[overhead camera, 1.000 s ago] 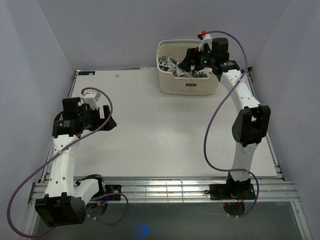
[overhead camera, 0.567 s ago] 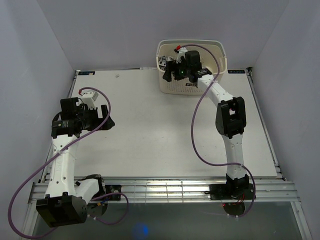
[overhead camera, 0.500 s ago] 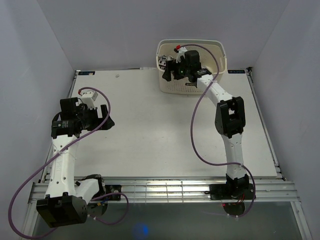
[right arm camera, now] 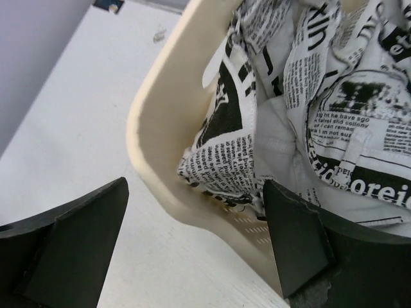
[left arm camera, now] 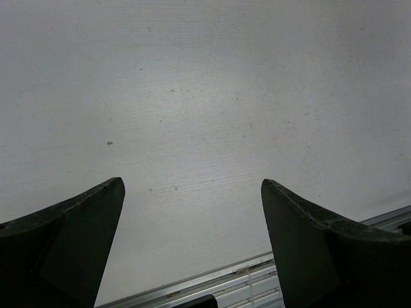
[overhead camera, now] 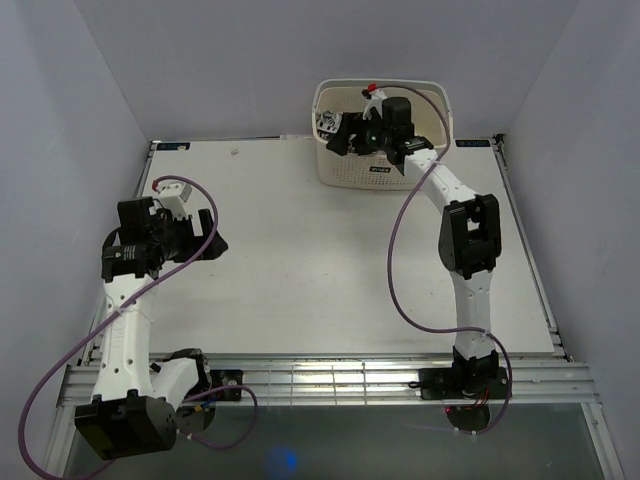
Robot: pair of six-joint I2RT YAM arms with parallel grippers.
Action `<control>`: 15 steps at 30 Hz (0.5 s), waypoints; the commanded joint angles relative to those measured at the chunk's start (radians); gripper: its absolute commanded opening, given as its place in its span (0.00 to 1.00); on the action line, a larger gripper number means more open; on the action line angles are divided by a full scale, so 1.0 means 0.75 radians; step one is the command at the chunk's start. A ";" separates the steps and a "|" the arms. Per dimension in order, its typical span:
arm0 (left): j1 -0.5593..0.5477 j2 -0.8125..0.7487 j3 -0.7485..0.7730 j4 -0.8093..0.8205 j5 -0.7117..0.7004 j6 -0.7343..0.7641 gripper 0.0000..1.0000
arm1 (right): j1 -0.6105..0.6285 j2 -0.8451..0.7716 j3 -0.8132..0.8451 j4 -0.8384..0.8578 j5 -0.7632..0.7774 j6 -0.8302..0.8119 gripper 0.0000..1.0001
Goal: Fold and stack the trousers
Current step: Grab the trousers from the pile
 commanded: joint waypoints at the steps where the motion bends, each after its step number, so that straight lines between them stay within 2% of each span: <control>1: 0.009 -0.047 -0.005 0.032 0.030 -0.010 0.98 | -0.042 -0.198 -0.051 0.193 -0.021 0.164 0.90; 6: 0.019 -0.053 -0.007 0.032 0.033 -0.010 0.98 | -0.058 -0.111 0.073 0.152 0.200 0.251 0.94; 10: 0.025 -0.065 -0.007 0.032 0.026 -0.010 0.98 | -0.058 0.053 0.273 0.072 0.211 0.257 0.96; 15: 0.046 -0.085 -0.009 0.034 0.026 -0.010 0.98 | -0.040 0.129 0.251 0.146 0.211 0.208 0.97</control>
